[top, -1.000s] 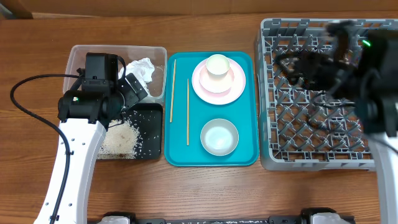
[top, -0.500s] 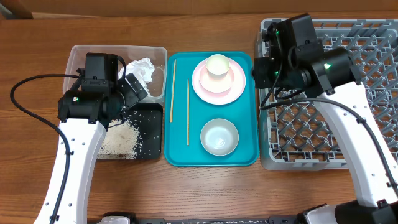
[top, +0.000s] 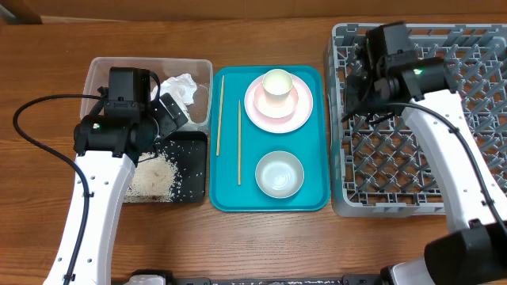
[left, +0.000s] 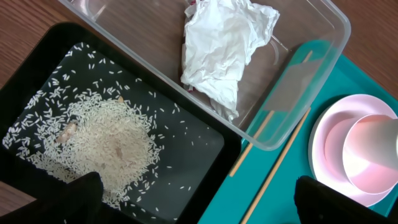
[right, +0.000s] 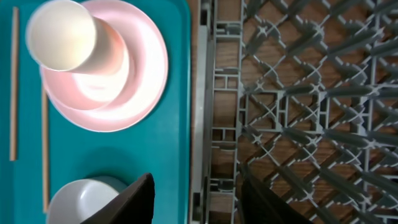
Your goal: Sort waste into correct bins and load items into the dishwasher
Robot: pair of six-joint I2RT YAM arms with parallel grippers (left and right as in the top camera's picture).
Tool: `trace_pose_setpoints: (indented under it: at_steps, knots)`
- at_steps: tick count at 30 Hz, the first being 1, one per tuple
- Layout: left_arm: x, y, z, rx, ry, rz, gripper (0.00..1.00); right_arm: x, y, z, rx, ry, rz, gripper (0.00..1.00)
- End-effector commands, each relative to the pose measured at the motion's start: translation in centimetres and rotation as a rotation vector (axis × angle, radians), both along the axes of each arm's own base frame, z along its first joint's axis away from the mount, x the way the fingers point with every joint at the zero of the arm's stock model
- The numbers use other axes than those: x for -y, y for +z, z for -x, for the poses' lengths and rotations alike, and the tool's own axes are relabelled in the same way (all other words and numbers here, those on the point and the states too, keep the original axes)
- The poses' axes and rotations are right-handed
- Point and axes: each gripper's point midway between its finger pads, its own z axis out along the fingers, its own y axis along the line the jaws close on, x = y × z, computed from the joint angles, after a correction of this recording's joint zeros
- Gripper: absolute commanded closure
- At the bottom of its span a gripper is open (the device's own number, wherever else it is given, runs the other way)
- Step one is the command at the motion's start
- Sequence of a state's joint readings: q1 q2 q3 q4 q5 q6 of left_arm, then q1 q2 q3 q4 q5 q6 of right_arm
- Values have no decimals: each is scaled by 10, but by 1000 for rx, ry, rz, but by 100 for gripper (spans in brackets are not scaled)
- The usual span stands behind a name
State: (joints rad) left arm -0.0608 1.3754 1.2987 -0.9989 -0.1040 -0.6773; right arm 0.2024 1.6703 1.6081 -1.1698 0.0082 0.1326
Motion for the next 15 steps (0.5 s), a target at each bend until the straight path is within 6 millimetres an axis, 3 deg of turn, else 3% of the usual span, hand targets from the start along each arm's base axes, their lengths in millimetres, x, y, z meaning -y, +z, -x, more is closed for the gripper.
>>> trace_pose_setpoints:
  at_steps: [1,7,15]
  knots:
    - [0,7,-2,20,-14,-3,0,1,-15,0,-17,7,7,53]
    - [0,7,-2,20,-14,-3,0,-4,-46,5,-69,18,-16,53]
    - [0,7,-2,20,-14,-3,0,-1,-81,19,-129,17,-5,65]
